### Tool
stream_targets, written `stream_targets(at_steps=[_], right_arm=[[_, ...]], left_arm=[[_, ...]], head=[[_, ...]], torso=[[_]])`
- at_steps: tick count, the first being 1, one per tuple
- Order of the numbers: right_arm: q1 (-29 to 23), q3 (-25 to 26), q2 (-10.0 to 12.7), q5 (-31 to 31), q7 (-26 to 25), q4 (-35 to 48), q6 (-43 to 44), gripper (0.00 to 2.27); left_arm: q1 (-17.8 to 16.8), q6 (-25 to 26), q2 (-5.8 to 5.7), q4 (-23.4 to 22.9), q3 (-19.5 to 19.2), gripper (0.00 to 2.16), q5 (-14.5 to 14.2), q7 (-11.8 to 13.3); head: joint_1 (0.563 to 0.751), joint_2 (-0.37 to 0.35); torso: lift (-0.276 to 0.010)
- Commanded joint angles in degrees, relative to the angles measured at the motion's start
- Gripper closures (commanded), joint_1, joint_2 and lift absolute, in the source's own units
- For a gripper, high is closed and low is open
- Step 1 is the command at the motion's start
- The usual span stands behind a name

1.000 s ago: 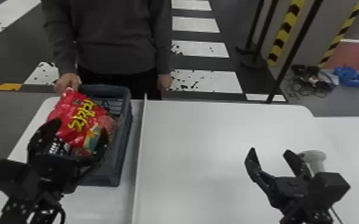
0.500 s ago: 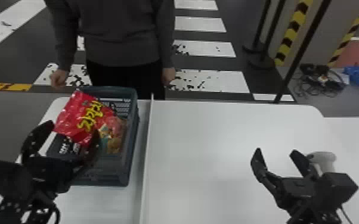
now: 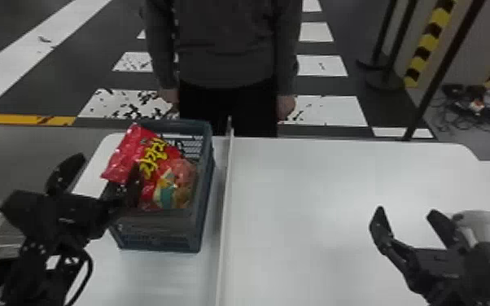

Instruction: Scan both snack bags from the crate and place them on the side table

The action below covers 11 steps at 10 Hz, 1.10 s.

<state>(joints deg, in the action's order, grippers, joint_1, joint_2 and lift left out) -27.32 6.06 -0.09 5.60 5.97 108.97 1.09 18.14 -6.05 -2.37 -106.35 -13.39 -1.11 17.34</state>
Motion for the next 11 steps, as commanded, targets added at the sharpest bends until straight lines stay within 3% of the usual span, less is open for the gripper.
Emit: stream_targets(at_steps=[1, 5, 7, 10, 11], right_arm=[[0.0, 0.0, 0.1, -0.2, 0.0, -0.3, 0.0, 0.07], [0.1, 0.0, 0.1, -0.5, 0.0, -0.5, -0.3, 0.07], [-0.1, 0.2, 0.1, -0.3, 0.0, -0.5, -0.3, 0.07], [-0.3, 0.4, 0.1, -0.3, 0.0, -0.5, -0.5, 0.07], [-0.3, 0.4, 0.1, -0.6, 0.0, -0.5, -0.5, 0.07]], left_arm=[[-1.5, 0.2, -0.35, 3.3, -1.0, 0.02, -0.2, 0.1], [-6.8, 0.2, -1.58, 10.0, -3.3, 0.02, 0.0, 0.9], [-11.3, 3.2, -1.93, 14.3, -3.3, 0.02, 0.1, 2.0], [-16.5, 3.4, -2.02, 22.0, -2.5, 0.02, 0.6, 3.6], [-17.0, 3.4, -1.93, 22.6, -2.2, 0.02, 0.7, 5.0]], head=[[0.695, 0.043], [0.695, 0.083], [0.695, 0.092], [0.695, 0.090], [0.695, 0.084]], torso=[[-0.098], [-0.098], [-0.098], [-0.098], [-0.098]])
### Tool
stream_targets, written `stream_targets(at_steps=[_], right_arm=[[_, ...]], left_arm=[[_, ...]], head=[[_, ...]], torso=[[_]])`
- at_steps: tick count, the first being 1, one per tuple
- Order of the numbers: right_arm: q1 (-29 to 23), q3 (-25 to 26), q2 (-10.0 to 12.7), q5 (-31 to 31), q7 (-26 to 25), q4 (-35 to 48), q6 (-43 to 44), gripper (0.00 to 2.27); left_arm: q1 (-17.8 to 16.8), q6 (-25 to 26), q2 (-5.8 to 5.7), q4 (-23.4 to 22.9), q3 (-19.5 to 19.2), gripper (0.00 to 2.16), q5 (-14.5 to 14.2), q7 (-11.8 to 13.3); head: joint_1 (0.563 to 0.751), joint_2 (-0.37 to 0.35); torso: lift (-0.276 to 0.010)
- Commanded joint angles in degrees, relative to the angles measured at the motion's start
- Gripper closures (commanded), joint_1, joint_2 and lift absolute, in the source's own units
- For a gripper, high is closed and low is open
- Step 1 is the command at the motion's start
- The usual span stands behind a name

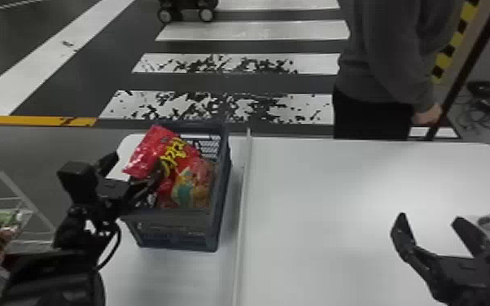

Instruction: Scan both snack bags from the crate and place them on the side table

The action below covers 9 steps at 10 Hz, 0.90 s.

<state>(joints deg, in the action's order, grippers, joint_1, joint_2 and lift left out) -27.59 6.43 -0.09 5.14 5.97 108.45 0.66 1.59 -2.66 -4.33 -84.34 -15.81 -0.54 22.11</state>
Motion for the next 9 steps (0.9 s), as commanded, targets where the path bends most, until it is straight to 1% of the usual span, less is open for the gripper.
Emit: stream_targets(at_steps=[1, 2, 3, 4, 5, 6, 7, 8, 9], right_arm=[[0.0, 0.1, 0.1, -0.1, 0.0, 0.0, -0.1, 0.07], [-0.1, 0.2, 0.1, 0.0, 0.0, 0.0, -0.1, 0.07], [-0.1, 0.2, 0.1, 0.0, 0.0, 0.0, -0.1, 0.07], [0.0, 0.3, 0.1, -0.1, 0.0, -0.1, -0.1, 0.07], [0.0, 0.2, 0.1, -0.1, 0.0, -0.1, -0.1, 0.07], [0.0, 0.2, 0.1, -0.1, 0.0, -0.1, -0.3, 0.07], [0.0, 0.1, 0.1, 0.0, 0.0, -0.1, -0.3, 0.07], [0.0, 0.1, 0.1, 0.0, 0.0, -0.1, -0.4, 0.07], [0.1, 0.1, 0.1, 0.0, 0.0, -0.2, -0.4, 0.07]], left_arm=[[-0.3, 0.3, 0.11, 0.4, 0.5, 0.09, 0.0, 1.2], [0.5, 1.0, 0.29, -0.2, 0.7, 0.28, 0.0, 1.6], [0.7, 1.0, 0.29, -0.3, 0.8, 0.57, -0.2, 3.1], [1.0, 1.0, 0.29, -0.4, 0.7, 0.85, -0.2, 4.1], [1.6, 1.0, 0.29, -1.6, 0.5, 1.20, -0.4, 5.1], [2.5, 1.0, 0.37, -3.9, 0.5, 1.42, -0.4, 5.5], [3.2, 1.4, 0.37, -5.4, 0.3, 1.50, -0.2, 7.7], [3.9, 7.2, 0.64, -10.0, 0.2, 2.13, 0.2, 4.9], [5.3, 7.0, 0.55, -12.3, 0.0, 2.13, 0.5, 4.3]], head=[[0.695, 0.075], [0.695, 0.064], [0.695, 0.056], [0.695, 0.052], [0.695, 0.045], [0.695, 0.041], [0.695, 0.038], [0.695, 0.033], [0.695, 0.036]], torso=[[-0.098], [-0.098], [-0.098], [-0.098], [-0.098], [-0.098], [-0.098], [-0.098], [-0.098]])
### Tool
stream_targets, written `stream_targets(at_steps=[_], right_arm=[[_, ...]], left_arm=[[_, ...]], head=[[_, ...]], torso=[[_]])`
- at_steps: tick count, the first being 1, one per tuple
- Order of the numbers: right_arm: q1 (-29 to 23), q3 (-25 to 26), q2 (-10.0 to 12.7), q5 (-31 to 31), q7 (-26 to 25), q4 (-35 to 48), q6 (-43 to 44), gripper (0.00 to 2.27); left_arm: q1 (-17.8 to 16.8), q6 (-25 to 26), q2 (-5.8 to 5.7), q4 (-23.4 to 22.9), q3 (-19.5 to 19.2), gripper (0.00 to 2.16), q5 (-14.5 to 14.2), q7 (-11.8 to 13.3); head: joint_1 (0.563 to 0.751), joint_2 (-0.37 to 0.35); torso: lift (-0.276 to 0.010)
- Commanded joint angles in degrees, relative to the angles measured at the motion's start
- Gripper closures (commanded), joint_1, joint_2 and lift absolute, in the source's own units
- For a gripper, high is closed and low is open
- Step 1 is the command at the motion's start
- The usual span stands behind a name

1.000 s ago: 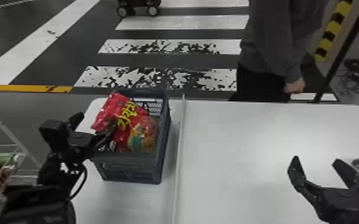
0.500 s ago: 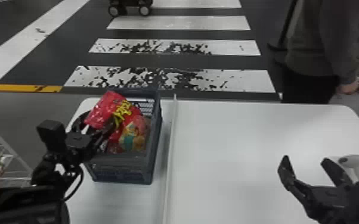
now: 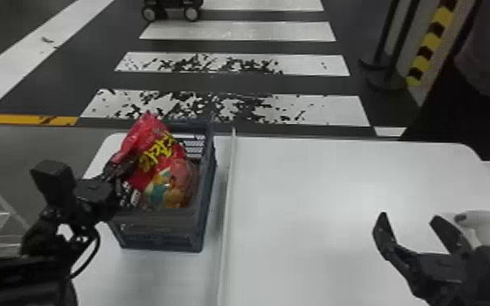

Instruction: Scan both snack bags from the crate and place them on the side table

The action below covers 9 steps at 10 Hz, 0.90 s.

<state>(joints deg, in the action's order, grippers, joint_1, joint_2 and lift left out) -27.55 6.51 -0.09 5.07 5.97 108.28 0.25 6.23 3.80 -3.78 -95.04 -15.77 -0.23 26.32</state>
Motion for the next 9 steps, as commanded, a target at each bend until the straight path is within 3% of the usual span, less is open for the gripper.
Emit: stream_targets(at_steps=[1, 3, 5, 7, 9], right_arm=[[0.1, 0.0, 0.1, 0.1, -0.1, -0.3, 0.0, 0.07], [0.0, 0.1, 0.1, 0.1, -0.1, -0.3, 0.0, 0.07], [-0.2, 0.1, 0.1, 0.1, -0.2, 0.0, 0.0, 0.07], [-0.4, -0.2, 0.1, 0.0, -0.1, 0.6, 0.0, 0.07], [-0.6, -0.4, 0.1, 0.0, -0.1, 1.0, -0.2, 0.07]], left_arm=[[2.0, 0.6, 0.09, -4.7, -0.2, 2.13, -0.2, -1.4], [5.3, 0.6, 0.18, -12.8, -0.4, 2.13, -2.2, -3.8], [7.7, 0.7, 0.79, -19.4, -1.2, 2.13, -8.9, -3.8], [9.5, 1.6, 1.14, -24.1, -1.6, 2.13, -15.4, -2.6], [10.3, 3.0, 1.50, -26.0, 0.1, 2.14, -19.6, -0.4]], head=[[0.695, 0.045], [0.695, 0.056], [0.695, 0.056], [0.695, 0.048], [0.695, 0.038]], torso=[[-0.098], [-0.098], [-0.098], [-0.098], [-0.098]])
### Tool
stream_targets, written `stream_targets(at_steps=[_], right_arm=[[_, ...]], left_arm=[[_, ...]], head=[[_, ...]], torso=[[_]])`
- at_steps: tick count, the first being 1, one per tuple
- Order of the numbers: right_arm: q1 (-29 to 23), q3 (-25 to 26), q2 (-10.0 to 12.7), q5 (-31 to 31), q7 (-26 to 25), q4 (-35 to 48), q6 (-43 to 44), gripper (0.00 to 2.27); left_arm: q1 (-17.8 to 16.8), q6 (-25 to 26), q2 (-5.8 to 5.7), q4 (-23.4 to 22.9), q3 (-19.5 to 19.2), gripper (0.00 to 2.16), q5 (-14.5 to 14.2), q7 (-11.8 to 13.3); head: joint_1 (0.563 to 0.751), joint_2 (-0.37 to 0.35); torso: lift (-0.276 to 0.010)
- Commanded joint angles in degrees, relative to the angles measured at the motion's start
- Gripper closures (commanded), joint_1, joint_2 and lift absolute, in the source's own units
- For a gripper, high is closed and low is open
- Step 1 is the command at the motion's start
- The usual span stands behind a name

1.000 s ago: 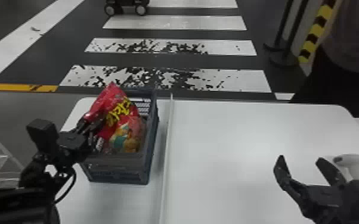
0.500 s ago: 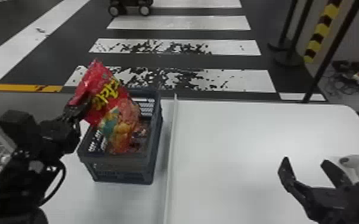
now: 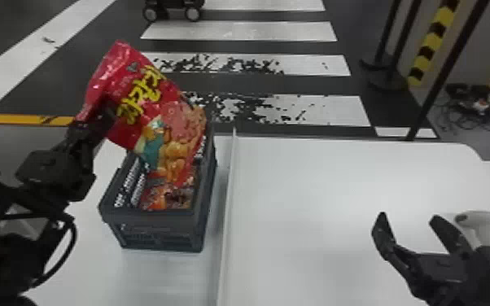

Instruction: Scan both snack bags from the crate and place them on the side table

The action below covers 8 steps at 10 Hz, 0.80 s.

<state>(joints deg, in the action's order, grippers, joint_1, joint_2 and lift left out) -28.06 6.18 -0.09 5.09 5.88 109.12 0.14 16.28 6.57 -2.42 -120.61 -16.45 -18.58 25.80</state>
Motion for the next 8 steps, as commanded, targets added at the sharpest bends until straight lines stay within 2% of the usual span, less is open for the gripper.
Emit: stream_targets(at_steps=[1, 3, 4, 6, 7, 8], right_arm=[[-0.1, 0.1, 0.1, 0.0, 0.0, 0.1, -0.1, 0.07], [0.0, 0.2, 0.1, 0.0, -0.1, 0.3, -0.1, 0.07], [0.0, 0.2, 0.1, 0.0, -0.1, 0.3, -0.1, 0.07], [-0.2, 0.4, 0.1, 0.0, -0.1, 0.7, -0.1, 0.07], [-0.2, 0.7, 0.1, 0.1, -0.1, 0.8, -0.1, 0.07], [-0.3, 0.8, 0.1, 0.1, -0.1, 0.8, -0.1, 0.07]], left_arm=[[0.2, 0.6, 0.66, -0.5, 2.7, 2.14, -1.7, 0.8], [0.1, 0.6, 1.98, 0.3, 8.6, 2.14, -2.0, 1.6], [-0.5, 0.3, 2.57, 2.2, 12.4, 2.14, -0.8, 1.4], [-2.7, -3.4, 2.57, 10.3, 20.3, 2.14, 2.7, -0.3], [-4.6, -7.1, 2.57, 16.0, 24.0, 2.14, 4.4, -1.7], [-6.8, -10.1, 2.57, 21.8, 27.0, 2.14, 4.9, -2.2]], head=[[0.695, 0.025], [0.695, -0.030], [0.695, -0.049], [0.695, -0.128], [0.695, -0.173], [0.695, -0.212]], torso=[[-0.098], [-0.098], [-0.098], [-0.098], [-0.098], [-0.098]])
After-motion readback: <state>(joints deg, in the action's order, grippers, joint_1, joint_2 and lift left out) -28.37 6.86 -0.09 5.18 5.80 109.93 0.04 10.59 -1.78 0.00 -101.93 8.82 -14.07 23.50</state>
